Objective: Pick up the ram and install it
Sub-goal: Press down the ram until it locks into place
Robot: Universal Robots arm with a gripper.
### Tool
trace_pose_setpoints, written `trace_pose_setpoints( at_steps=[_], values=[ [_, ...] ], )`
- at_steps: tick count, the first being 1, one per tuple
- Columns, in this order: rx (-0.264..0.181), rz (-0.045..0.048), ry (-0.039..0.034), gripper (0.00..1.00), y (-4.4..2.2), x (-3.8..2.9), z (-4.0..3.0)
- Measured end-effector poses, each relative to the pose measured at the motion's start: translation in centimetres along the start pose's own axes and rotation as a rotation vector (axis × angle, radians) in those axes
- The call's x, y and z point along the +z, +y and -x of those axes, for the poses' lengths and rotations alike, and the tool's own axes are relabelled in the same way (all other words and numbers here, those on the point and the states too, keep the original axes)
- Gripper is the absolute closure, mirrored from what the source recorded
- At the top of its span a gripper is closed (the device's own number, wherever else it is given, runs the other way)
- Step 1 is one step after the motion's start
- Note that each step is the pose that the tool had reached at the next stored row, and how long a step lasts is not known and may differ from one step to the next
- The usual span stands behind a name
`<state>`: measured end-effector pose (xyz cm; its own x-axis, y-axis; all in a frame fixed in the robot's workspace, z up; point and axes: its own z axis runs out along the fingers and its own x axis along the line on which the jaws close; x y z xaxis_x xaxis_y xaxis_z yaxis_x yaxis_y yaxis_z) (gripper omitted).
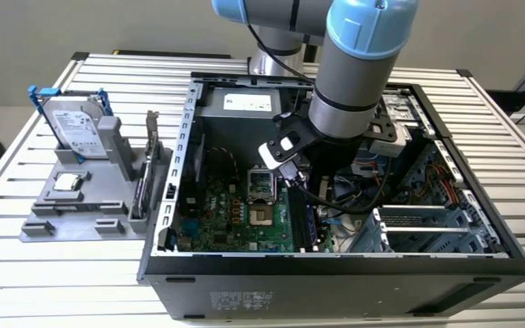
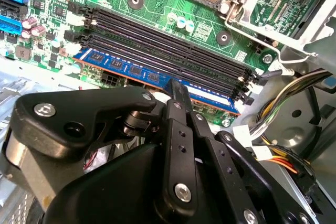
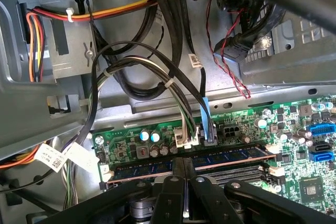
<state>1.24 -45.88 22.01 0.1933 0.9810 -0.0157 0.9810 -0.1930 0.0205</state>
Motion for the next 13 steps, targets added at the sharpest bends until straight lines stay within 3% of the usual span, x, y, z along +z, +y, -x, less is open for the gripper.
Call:
trace_pose_setpoints(
  at_steps=[13],
  values=[
    [0.000,0.0000,0.0001,1.00,0.00,0.02,0.00]
  ],
)
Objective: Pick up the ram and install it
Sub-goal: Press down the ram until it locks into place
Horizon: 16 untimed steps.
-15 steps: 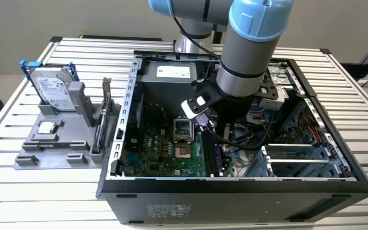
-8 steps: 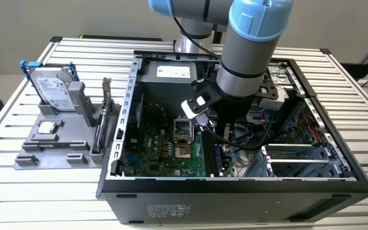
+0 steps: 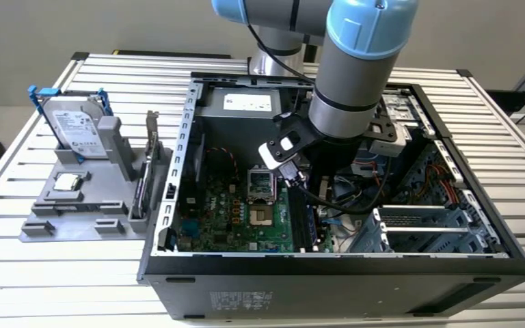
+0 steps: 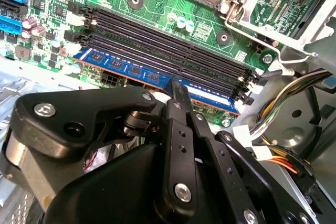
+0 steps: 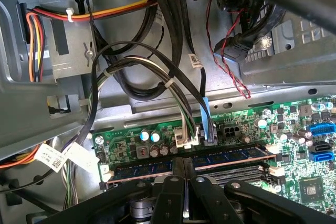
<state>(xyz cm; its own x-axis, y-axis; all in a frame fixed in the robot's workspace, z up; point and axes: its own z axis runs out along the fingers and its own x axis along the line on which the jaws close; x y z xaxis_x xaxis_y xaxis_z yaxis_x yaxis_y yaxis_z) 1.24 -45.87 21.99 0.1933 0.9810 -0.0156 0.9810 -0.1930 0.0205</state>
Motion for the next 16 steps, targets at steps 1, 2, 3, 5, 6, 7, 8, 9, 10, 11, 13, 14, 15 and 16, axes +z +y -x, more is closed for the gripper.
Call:
trace_pose_setpoints(
  at_steps=[1,2,3,5,6,7,8,9,10,11,13,14,15,16],
  values=[
    [0.000,0.0000,0.0000,1.00,0.00,0.00,0.00],
    [0.000,0.0000,-0.0001,1.00,0.00,0.00,0.00],
    [0.000,0.0000,-0.0001,1.00,0.00,0.00,0.00],
    [0.000,0.0000,-0.0001,1.00,0.00,0.00,0.00],
    [0.000,0.0000,-0.0001,1.00,0.00,0.01,0.00],
    [0.000,0.0000,0.0000,1.00,0.00,0.01,0.00],
    [0.000,0.0000,0.0000,1.00,0.00,0.01,0.00],
    [0.000,0.0000,0.0000,1.00,0.00,0.01,0.00],
    [0.000,0.0000,-0.0001,1.00,0.00,0.01,0.00],
    [0.000,0.0000,-0.0001,1.00,0.00,0.01,0.00],
    [0.000,0.0000,0.0001,1.00,0.00,0.05,0.00],
    [0.000,-0.0003,0.0010,1.00,0.00,0.11,0.01],
    [0.000,-0.0008,0.0027,1.00,0.00,0.18,0.02],
    [0.000,-0.0012,0.0040,1.00,-0.01,0.21,0.02]
  ],
)
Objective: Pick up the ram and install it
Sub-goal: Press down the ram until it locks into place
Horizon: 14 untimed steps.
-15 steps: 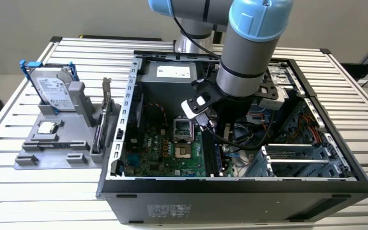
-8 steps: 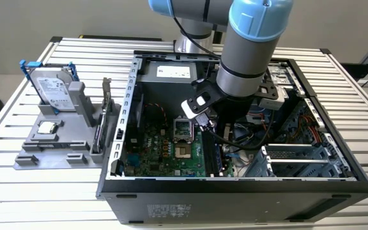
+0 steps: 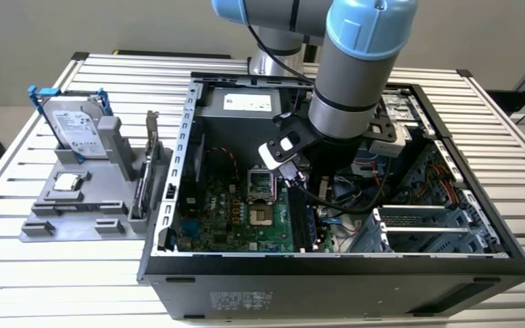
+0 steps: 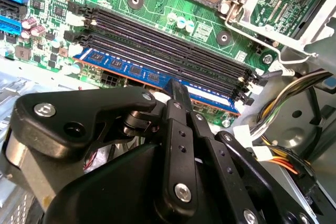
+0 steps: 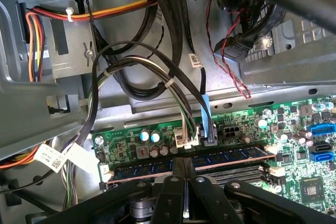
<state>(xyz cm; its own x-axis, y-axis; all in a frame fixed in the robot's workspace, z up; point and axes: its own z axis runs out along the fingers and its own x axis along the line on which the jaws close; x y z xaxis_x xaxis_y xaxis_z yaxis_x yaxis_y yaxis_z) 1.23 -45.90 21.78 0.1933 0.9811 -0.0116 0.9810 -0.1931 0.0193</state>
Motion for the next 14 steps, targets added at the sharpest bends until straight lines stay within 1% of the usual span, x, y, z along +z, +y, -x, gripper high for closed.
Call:
trace_pose_setpoints(
  at_steps=[3,14],
  values=[
    [0.000,-0.0002,0.0017,1.00,0.00,0.05,-0.02],
    [0.000,-0.0002,0.0018,1.00,0.00,0.04,-0.02]
  ],
)
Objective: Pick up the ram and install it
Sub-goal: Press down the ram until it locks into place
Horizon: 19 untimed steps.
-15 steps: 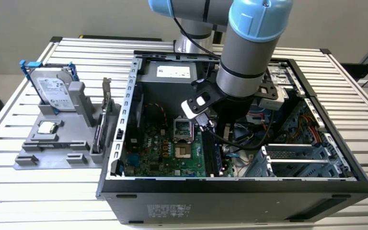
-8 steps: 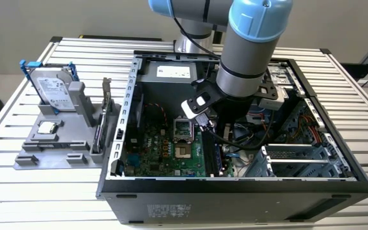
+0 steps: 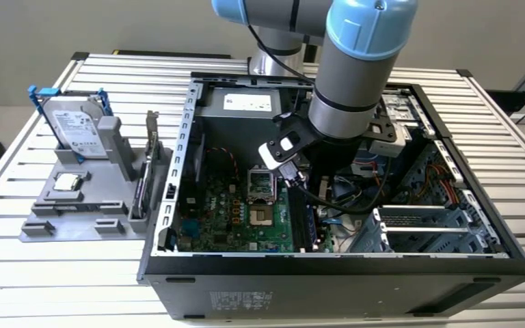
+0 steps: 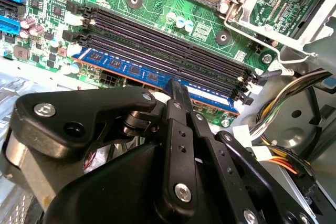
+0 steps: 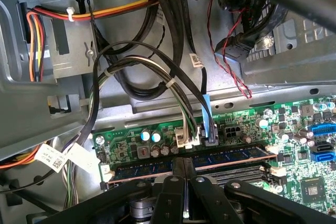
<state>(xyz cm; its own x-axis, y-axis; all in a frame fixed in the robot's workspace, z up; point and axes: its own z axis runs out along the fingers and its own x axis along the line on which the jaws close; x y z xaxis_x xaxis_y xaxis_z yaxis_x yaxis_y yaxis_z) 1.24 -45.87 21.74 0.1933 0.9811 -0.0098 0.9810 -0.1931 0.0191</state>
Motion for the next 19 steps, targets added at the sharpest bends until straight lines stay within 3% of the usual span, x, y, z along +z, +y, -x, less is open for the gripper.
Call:
trace_pose_setpoints(
  at_steps=[8,9,11,16,19],
  values=[
    [0.000,0.0001,0.0019,1.00,0.00,-0.27,-0.02],
    [0.000,0.0001,0.0053,1.00,0.01,-0.52,-0.08],
    [0.000,-0.0002,0.0006,1.00,0.03,-1.54,0.01],
    [0.000,-0.0014,0.0002,1.00,0.07,-3.77,0.04],
    [0.000,-0.0041,-0.0003,1.00,0.09,-4.77,0.04]
  ],
)
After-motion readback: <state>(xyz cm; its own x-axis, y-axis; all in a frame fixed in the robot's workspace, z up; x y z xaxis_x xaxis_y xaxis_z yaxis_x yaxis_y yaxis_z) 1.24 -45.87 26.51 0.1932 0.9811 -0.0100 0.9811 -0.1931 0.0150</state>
